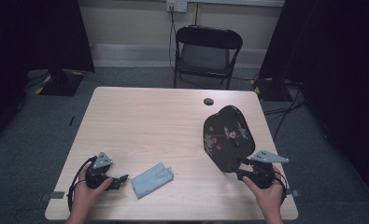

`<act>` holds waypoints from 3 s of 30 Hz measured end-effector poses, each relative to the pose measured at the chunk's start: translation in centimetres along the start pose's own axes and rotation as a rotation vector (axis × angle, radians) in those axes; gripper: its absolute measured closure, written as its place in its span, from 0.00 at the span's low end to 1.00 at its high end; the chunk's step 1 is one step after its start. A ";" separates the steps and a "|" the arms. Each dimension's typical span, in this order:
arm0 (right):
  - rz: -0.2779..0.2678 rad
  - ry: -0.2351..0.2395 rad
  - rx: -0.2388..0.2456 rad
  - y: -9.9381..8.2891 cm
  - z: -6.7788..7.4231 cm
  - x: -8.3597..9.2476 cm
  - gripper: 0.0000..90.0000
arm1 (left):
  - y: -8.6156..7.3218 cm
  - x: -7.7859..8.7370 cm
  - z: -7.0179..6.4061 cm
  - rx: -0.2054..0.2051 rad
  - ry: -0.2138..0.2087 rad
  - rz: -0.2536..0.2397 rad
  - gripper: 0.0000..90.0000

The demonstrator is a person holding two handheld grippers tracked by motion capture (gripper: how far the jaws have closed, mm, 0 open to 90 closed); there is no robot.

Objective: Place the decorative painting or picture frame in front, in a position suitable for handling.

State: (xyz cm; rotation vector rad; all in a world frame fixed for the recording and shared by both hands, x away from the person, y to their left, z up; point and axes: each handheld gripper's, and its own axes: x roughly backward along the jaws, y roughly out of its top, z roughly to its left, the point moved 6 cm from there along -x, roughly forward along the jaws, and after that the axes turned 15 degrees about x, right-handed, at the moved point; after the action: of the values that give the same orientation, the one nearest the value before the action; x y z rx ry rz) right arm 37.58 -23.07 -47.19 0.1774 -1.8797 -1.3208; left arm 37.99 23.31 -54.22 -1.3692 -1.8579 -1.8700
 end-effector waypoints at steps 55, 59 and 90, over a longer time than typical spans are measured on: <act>0.018 0.030 -0.067 -1.0 0.4 -0.1 0.88 | 1.3 0.8 -9.4 -0.134 -0.230 0.132 0.39; 0.018 0.033 -0.066 -1.1 0.5 0.1 0.88 | 1.3 0.2 -9.7 -0.133 -0.220 0.134 0.44; 0.030 0.085 -0.047 -1.4 1.1 0.8 0.88 | 0.8 -1.0 -10.1 -0.053 -0.184 0.215 0.88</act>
State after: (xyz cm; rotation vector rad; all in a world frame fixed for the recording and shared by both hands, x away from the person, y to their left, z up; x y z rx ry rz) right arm 35.87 -23.35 -48.05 0.1781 -1.7723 -1.3154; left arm 34.36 14.00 -52.33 -1.7352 -1.6686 -1.7498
